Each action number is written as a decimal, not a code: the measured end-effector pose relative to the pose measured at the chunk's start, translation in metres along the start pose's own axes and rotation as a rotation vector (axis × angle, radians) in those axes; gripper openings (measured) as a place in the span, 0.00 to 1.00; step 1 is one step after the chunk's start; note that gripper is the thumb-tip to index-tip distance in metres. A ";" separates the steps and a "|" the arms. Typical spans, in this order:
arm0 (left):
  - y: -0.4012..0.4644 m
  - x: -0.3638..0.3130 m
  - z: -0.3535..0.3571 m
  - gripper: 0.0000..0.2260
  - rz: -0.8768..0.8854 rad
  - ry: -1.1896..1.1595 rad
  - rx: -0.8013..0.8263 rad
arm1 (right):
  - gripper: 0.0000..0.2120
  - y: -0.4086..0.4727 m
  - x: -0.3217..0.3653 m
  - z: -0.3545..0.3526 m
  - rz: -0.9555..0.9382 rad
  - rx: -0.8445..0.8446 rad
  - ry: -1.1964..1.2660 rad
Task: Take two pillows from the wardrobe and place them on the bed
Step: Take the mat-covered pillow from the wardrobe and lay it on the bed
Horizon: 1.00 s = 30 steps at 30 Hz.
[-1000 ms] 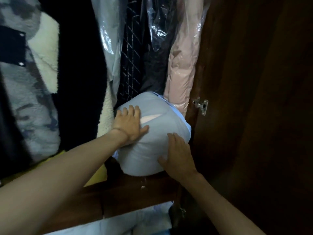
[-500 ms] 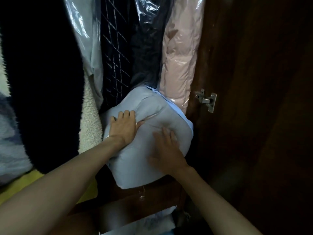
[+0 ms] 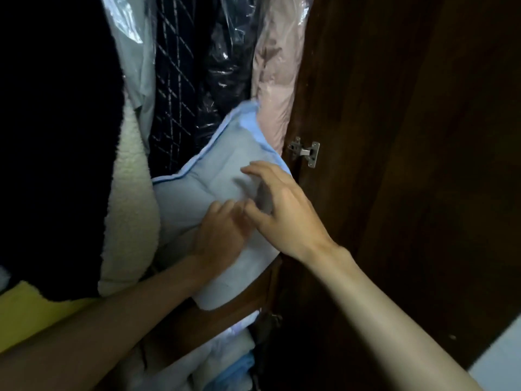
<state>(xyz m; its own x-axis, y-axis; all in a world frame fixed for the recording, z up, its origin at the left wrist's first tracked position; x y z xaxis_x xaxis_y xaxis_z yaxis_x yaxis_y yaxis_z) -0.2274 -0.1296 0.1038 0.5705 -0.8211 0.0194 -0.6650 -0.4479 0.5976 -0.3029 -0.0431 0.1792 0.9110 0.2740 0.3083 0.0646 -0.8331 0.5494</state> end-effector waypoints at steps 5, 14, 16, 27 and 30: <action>-0.038 -0.060 0.007 0.16 0.097 0.145 0.134 | 0.31 -0.003 0.035 0.012 0.140 0.038 -0.317; -0.086 -0.097 -0.085 0.12 0.257 0.079 0.219 | 0.29 -0.047 0.004 0.015 0.437 0.279 -0.545; -0.076 -0.061 -0.132 0.10 0.201 0.039 -0.124 | 0.28 -0.058 -0.003 0.004 0.443 0.313 -0.494; -0.001 0.094 0.082 0.33 0.053 0.221 0.700 | 0.30 -0.165 -0.034 -0.004 0.678 0.178 -0.328; 0.010 0.090 0.125 0.33 0.031 0.009 0.703 | 0.33 -0.194 -0.055 0.005 0.824 0.168 -0.334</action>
<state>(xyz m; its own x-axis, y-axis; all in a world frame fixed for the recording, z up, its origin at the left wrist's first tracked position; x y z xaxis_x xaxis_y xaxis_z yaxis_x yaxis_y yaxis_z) -0.2427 -0.2517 0.0114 0.5479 -0.8358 0.0363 -0.8334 -0.5491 -0.0630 -0.3632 0.1009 0.0522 0.7641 -0.5723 0.2977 -0.6257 -0.7699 0.1256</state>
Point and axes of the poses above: each hand's wrist, its own y-axis towards the middle knuckle, its own z-axis out of the palm, x = y × z, the point moved 6 cm from there along y, towards the middle knuckle, and after that the axes turned 11 degrees about x, right-handed, at the moved point
